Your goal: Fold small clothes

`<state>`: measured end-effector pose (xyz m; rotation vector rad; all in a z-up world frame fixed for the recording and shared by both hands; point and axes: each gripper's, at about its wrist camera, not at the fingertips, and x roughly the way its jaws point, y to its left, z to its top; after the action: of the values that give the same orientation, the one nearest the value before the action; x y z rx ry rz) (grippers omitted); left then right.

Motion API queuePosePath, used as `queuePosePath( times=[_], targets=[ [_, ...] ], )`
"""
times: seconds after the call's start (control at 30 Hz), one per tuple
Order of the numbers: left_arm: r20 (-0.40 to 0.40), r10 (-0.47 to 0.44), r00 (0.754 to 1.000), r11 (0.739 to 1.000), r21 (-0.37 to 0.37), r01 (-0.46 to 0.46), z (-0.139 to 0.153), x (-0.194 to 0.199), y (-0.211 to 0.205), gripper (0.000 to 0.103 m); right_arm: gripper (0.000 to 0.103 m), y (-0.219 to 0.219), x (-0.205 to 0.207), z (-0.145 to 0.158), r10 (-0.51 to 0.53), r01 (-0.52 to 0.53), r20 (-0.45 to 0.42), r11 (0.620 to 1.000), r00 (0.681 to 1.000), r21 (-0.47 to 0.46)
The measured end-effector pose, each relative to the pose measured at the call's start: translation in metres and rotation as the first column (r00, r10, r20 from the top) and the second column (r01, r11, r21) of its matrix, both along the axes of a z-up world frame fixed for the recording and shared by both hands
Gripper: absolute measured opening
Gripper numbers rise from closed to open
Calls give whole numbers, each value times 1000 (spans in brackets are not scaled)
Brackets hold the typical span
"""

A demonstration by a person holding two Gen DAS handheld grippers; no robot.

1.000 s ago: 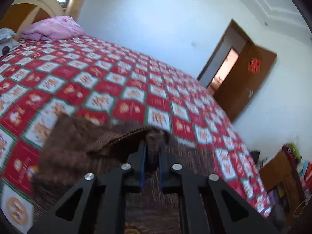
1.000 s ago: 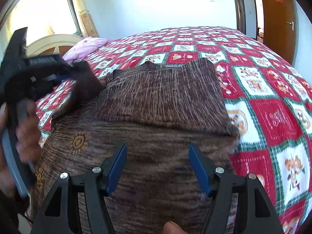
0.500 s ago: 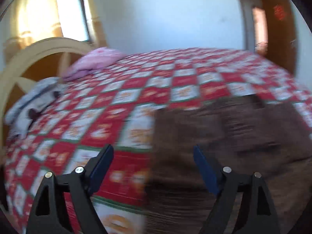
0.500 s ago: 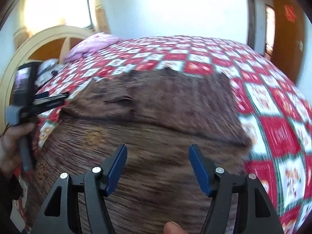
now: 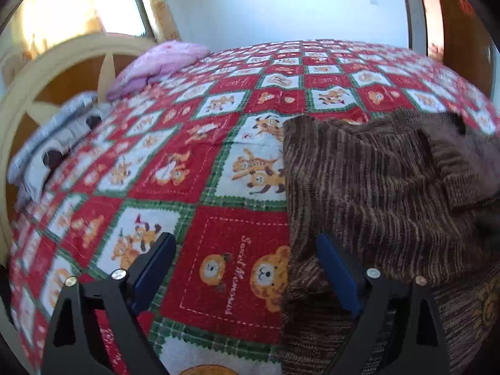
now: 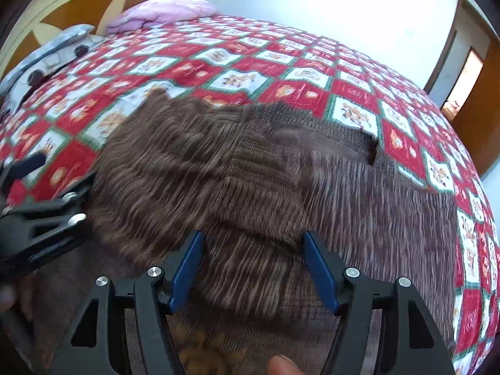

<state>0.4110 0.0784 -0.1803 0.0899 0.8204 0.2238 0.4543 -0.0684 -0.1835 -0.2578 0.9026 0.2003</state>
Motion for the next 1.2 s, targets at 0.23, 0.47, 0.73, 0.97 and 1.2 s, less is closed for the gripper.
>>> queuePosePath(
  times=[0.23, 0.47, 0.73, 0.97, 1.2],
  targets=[
    [-4, 4, 1000, 992, -126, -5, -7, 1, 13, 100, 67, -116, 46, 30, -424, 424, 26, 905, 905, 28],
    [4, 6, 1000, 990, -139, -5, -8, -1, 15, 101, 63, -124, -11, 35, -252, 260, -65, 925, 966, 277],
    [29, -6, 1000, 984, -180, 11, -5, -6, 19, 103, 23, -92, -37, 6, -136, 177, -140, 924, 981, 338],
    [68, -26, 997, 966, -256, 43, -2, -12, 27, 103, 1, -84, -49, 24, -102, 108, -35, 948, 994, 301],
    [30, -18, 999, 977, -212, 24, -5, -10, 19, 103, 1, -90, -44, 9, -104, 113, -58, 975, 993, 192]
  ],
)
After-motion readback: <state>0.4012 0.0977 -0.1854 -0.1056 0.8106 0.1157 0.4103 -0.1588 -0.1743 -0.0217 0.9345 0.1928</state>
